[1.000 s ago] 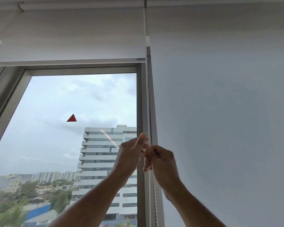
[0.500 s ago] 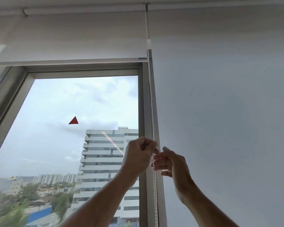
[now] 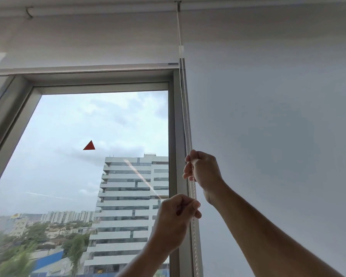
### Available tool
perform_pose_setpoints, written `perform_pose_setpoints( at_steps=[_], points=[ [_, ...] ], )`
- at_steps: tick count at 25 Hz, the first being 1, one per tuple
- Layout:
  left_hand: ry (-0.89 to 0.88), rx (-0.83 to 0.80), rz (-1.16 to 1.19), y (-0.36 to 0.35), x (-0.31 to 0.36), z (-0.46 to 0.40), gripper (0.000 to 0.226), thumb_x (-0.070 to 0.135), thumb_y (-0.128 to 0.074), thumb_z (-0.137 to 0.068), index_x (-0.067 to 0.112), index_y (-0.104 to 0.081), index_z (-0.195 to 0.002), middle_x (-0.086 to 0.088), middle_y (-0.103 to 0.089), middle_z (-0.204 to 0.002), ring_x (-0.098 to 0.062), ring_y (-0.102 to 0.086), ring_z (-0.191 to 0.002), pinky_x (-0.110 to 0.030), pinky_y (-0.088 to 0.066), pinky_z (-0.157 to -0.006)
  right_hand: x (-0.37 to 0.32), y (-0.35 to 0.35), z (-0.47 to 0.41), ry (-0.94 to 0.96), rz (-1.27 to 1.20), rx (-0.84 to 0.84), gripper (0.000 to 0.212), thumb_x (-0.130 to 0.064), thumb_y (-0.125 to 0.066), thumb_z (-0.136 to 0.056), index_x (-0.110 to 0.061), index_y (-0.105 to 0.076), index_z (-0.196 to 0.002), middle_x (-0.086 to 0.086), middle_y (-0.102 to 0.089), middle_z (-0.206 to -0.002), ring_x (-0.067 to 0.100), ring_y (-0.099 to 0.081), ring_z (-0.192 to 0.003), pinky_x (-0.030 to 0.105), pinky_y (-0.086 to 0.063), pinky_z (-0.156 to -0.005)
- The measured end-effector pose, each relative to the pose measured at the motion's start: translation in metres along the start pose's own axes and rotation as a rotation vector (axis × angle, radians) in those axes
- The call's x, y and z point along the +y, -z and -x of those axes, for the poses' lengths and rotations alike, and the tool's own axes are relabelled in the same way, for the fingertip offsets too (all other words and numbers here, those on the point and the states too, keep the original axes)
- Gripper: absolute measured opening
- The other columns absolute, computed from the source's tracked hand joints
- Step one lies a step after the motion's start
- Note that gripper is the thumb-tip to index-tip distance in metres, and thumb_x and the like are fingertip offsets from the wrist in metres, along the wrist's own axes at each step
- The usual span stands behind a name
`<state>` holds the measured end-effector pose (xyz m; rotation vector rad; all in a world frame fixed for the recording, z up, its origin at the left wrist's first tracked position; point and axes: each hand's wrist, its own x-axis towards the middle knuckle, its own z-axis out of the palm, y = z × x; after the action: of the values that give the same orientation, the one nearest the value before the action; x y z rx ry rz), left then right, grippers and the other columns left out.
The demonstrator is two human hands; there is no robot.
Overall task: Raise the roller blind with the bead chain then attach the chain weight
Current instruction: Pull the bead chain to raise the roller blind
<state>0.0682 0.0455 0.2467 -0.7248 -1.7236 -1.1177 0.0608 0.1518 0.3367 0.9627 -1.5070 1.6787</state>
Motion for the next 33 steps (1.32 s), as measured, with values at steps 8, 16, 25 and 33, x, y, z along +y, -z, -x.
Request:
perform_pose_setpoints(
  at_steps=[8, 16, 25, 33],
  points=[
    [0.033, 0.076, 0.066, 0.016, -0.006, -0.012, 0.04, 0.055, -0.052, -0.084, 0.026, -0.078, -0.077, 0.003, -0.078, -0.076, -0.013, -0.071, -0.07, -0.026, -0.052, -0.063, 0.022, 0.001, 0.018, 0.182, 0.067, 0.019, 0.041, -0.01, -0.042, -0.103, -0.014, -0.061, -0.066, 0.002, -0.06, -0.055, 0.007, -0.058, -0.049, 0.017, -0.049, -0.053],
    [0.053, 0.081, -0.006, 0.016, 0.033, -0.058, 0.03, 0.042, -0.061, -0.09, 0.019, -0.077, -0.08, 0.004, -0.078, -0.076, -0.009, -0.072, -0.071, -0.026, -0.057, -0.064, 0.056, -0.005, 0.054, 0.162, 0.04, -0.047, 0.043, -0.022, -0.044, -0.105, -0.012, -0.061, -0.066, 0.0, -0.06, -0.047, 0.008, -0.056, -0.042, 0.02, -0.051, -0.051],
    [0.105, 0.098, 0.025, 0.009, 0.021, -0.043, 0.019, 0.02, -0.071, -0.088, 0.012, -0.074, -0.072, 0.003, -0.073, -0.062, 0.0, -0.065, -0.054, -0.008, -0.046, -0.051, 0.084, 0.0, 0.068, 0.157, 0.106, -0.125, 0.036, -0.018, -0.044, -0.104, -0.021, -0.058, -0.07, 0.0, -0.063, -0.047, 0.007, -0.056, -0.043, 0.021, -0.048, -0.051],
    [0.044, 0.105, 0.009, 0.004, 0.007, -0.026, 0.019, 0.019, -0.071, -0.088, 0.011, -0.073, -0.07, 0.0, -0.073, -0.063, -0.006, -0.066, -0.056, -0.013, -0.051, -0.054, 0.101, 0.007, 0.075, 0.11, 0.004, -0.21, 0.044, -0.015, -0.044, -0.104, -0.029, -0.064, -0.068, 0.002, -0.064, -0.047, 0.01, -0.057, -0.044, 0.022, -0.044, -0.054]
  ],
)
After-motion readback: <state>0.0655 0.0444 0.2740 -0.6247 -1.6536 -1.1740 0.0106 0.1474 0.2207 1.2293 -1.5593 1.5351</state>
